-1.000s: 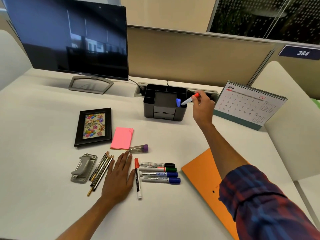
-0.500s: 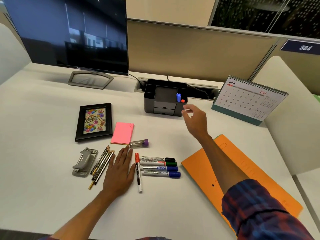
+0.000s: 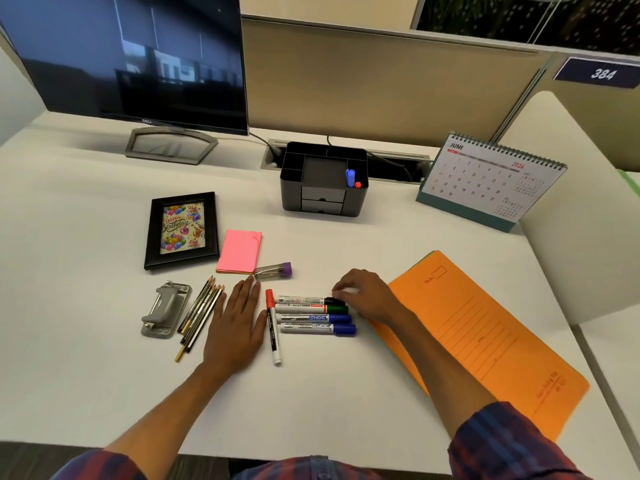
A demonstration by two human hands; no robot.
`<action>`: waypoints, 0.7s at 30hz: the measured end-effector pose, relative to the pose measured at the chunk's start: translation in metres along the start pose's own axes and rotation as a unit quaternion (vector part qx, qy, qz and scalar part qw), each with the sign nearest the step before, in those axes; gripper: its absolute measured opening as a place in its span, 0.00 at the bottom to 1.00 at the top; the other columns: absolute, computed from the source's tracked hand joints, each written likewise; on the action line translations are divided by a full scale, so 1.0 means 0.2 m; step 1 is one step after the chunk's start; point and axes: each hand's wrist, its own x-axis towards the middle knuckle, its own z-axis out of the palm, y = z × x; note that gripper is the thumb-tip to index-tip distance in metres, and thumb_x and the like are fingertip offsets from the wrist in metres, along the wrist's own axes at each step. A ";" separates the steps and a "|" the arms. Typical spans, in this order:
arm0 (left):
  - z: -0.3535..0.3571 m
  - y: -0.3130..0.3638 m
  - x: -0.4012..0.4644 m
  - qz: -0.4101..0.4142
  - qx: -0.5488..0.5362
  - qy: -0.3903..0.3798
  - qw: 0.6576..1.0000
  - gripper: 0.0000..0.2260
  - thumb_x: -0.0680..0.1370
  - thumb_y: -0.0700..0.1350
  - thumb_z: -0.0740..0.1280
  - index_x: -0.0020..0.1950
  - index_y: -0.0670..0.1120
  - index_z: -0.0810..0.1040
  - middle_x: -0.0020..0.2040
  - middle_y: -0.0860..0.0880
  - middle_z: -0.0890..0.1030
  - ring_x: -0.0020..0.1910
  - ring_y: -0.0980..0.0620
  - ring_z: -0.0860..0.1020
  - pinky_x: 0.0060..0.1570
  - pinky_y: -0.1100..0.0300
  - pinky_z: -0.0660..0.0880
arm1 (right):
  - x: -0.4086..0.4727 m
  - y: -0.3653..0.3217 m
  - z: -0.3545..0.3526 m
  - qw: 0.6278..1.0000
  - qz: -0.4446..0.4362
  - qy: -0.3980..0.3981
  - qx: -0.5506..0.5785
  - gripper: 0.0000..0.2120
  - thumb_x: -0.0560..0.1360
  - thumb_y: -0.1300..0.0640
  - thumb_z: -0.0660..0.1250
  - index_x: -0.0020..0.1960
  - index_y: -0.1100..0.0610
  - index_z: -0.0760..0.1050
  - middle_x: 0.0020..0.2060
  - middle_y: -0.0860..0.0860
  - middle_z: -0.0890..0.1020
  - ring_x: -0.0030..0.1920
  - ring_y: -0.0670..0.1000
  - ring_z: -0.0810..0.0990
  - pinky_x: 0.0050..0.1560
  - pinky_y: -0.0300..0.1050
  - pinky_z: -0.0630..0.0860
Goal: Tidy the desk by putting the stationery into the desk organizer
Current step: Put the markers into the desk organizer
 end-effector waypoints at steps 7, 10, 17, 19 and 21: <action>0.00 0.00 0.00 0.001 0.000 0.002 1.000 0.28 0.81 0.57 0.45 0.80 0.47 0.54 0.79 0.50 0.55 0.78 0.53 0.52 0.75 0.53 0.45 | -0.05 -0.01 0.01 0.998 -0.007 -0.009 -0.057 0.09 0.75 0.48 0.69 0.52 0.48 0.83 0.51 0.44 0.78 0.53 0.45 0.73 0.53 0.45 0.70; 0.00 0.00 0.00 0.001 -0.002 0.003 1.000 0.28 0.81 0.57 0.45 0.80 0.48 0.54 0.80 0.50 0.55 0.78 0.53 0.52 0.76 0.52 0.47 | -0.05 -0.02 0.00 0.995 -0.018 -0.025 -0.097 0.11 0.76 0.46 0.68 0.54 0.49 0.82 0.53 0.46 0.78 0.55 0.47 0.73 0.54 0.47 0.70; 0.00 0.00 0.00 0.001 0.000 0.003 1.000 0.28 0.81 0.57 0.45 0.80 0.48 0.54 0.79 0.50 0.56 0.78 0.53 0.52 0.75 0.52 0.46 | -0.04 -0.04 -0.02 0.998 0.004 -0.038 -0.050 0.07 0.75 0.50 0.68 0.50 0.53 0.79 0.47 0.47 0.83 0.48 0.48 0.79 0.52 0.52 0.76; 0.00 0.00 0.00 0.001 0.001 0.005 1.000 0.28 0.81 0.57 0.45 0.80 0.48 0.54 0.79 0.50 0.56 0.78 0.53 0.53 0.75 0.52 0.46 | -0.03 -0.02 -0.03 0.998 0.003 -0.037 -0.048 0.07 0.76 0.50 0.68 0.50 0.53 0.79 0.47 0.47 0.83 0.48 0.48 0.79 0.52 0.52 0.77; 0.00 0.00 0.00 0.002 0.003 0.006 1.000 0.28 0.82 0.56 0.46 0.80 0.47 0.55 0.79 0.49 0.57 0.78 0.52 0.53 0.75 0.52 0.46 | -0.02 -0.01 -0.03 1.000 -0.002 -0.025 -0.019 0.06 0.76 0.50 0.68 0.50 0.52 0.78 0.46 0.47 0.83 0.48 0.48 0.79 0.52 0.51 0.77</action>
